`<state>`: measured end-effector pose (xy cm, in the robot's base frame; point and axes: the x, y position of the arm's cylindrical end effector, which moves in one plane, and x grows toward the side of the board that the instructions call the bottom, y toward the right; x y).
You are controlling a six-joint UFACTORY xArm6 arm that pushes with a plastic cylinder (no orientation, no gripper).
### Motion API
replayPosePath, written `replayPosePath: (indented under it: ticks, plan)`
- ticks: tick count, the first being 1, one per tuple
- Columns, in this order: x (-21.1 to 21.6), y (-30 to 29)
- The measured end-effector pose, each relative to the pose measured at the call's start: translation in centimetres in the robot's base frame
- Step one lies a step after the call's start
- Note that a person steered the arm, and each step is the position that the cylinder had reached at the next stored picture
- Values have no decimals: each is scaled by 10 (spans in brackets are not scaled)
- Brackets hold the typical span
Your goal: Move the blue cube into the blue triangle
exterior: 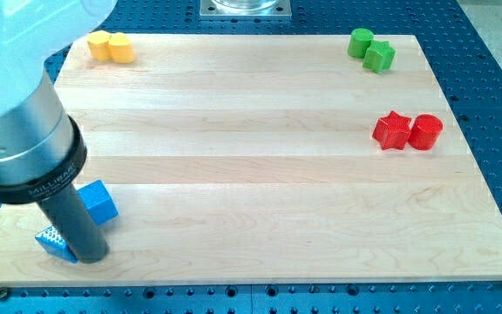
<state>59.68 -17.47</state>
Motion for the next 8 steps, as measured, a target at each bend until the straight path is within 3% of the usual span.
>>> replayPosePath:
  ticks: [2, 3, 4, 6, 7, 8]
  plan:
    - [-6, -31]
    - [-7, -3]
    - [-45, 54]
    - [-68, -23]
    - [-90, -28]
    - [-158, 7]
